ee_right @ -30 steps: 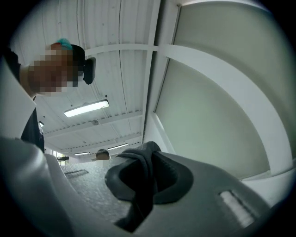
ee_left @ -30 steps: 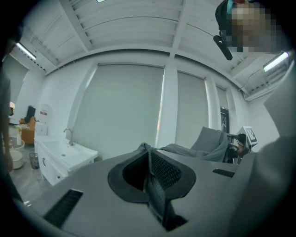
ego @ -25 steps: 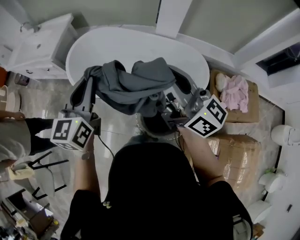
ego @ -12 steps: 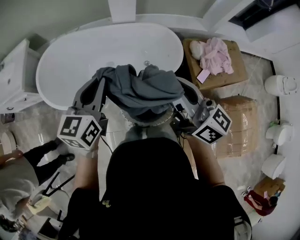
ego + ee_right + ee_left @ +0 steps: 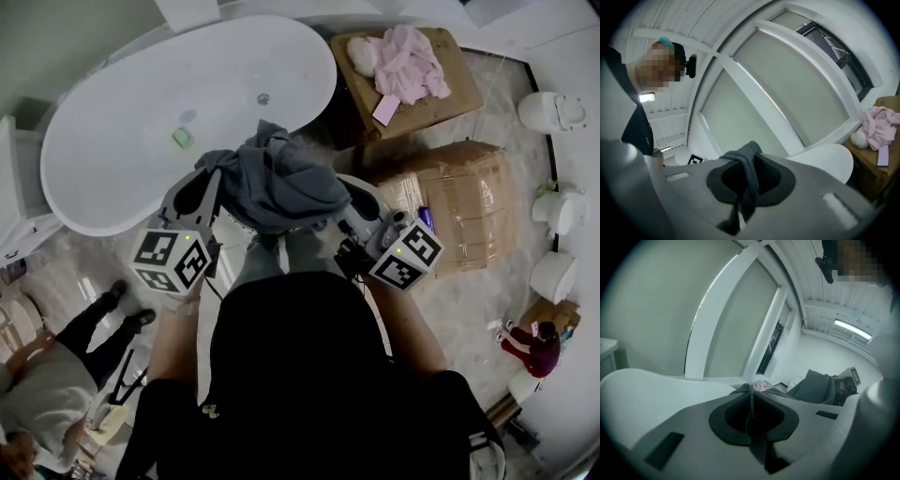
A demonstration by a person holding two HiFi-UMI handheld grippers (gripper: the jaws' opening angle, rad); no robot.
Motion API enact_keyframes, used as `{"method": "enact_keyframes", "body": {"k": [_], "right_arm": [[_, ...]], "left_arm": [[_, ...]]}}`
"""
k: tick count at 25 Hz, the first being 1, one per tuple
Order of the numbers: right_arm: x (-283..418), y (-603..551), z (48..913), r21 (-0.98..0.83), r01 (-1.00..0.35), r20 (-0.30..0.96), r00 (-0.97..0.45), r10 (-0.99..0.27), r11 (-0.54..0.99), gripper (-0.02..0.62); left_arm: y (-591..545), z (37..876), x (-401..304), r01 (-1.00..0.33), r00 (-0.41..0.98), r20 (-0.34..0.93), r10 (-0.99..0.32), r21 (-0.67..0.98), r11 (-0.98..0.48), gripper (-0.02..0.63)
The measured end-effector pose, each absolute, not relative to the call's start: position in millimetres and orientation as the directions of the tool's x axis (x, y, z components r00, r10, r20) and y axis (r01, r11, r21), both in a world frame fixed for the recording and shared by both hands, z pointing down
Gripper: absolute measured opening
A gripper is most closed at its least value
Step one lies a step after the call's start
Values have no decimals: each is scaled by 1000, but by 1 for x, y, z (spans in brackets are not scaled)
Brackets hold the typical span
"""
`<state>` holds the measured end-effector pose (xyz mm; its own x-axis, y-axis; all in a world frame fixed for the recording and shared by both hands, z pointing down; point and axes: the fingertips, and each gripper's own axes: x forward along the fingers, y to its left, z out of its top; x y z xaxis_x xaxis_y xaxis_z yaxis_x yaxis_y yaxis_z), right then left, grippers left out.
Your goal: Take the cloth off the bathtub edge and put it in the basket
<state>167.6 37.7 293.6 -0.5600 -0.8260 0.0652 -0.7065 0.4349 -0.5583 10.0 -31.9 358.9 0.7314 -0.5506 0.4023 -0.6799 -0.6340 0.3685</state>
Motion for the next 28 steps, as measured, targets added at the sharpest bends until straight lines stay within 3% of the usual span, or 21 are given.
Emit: {"method": "enact_keyframes", "body": {"k": [16, 28], "right_arm": [[172, 19, 536, -659, -719, 382, -573, -725, 220, 17], [167, 10, 726, -648, -756, 580, -567, -585, 91, 18]], "left_arm": [[-38, 587, 41, -679, 690, 659, -300, 446, -583, 38], [-35, 753, 37, -697, 633, 754, -173, 458, -552, 38]]}}
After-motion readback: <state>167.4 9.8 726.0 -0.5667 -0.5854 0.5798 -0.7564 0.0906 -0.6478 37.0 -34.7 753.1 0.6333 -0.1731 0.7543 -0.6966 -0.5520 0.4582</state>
